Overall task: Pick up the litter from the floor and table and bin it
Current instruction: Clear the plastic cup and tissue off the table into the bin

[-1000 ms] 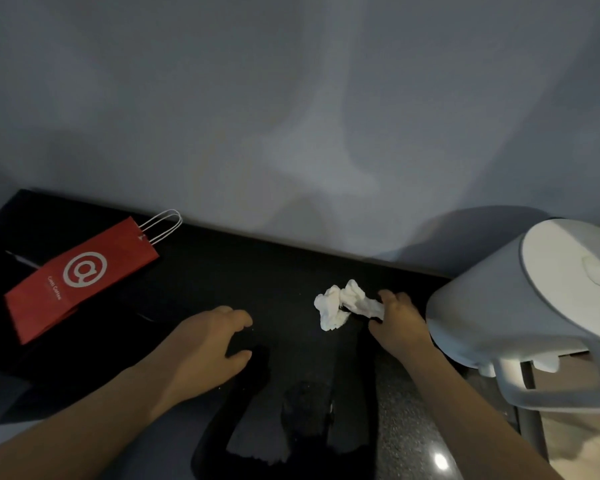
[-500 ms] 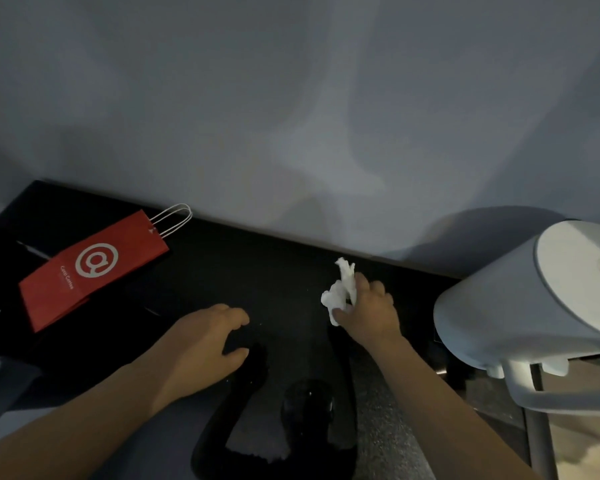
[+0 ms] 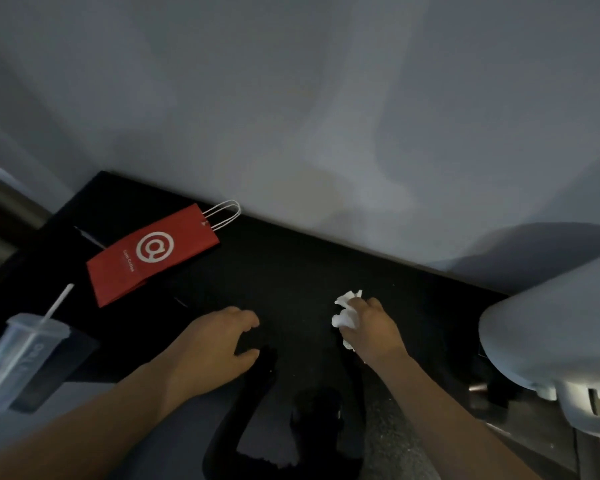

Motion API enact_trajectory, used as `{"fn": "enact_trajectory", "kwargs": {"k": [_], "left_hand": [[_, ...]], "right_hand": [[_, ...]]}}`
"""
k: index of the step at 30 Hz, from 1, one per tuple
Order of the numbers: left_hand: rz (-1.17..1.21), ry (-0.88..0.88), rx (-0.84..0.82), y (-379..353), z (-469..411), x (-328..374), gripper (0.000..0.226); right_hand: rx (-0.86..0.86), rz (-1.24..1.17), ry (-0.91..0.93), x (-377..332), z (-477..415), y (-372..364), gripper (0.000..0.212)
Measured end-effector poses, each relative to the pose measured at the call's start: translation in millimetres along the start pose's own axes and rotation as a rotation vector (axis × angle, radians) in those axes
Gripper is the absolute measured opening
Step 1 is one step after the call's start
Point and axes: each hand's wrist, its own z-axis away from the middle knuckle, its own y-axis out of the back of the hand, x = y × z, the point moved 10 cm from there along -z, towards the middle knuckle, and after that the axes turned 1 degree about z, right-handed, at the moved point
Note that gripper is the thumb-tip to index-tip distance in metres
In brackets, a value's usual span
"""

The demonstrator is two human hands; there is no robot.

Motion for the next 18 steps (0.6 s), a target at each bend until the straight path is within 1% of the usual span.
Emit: {"fn": "enact_trajectory", "kwargs": {"k": [6, 10, 15, 18], "left_hand": [[0.056, 0.059, 0.029, -2, 33, -46, 0.047], [0.106, 0.097, 0.042, -4, 57, -83, 0.045], [0.147, 0.140, 0.070, 3, 86, -139, 0.042], [0.163, 0.183, 0.089, 10, 109, -181, 0.045]], "right_hand": [[-0.001, -0.040, 0.077, -59, 18, -8, 0.047], [0.003, -0.046, 0.140, -101, 30, -16, 0.048], [0.017, -0.065, 0.197, -158, 44, -33, 0.047], [0.013, -0.045, 0.240, -198, 51, -48, 0.048]]}}
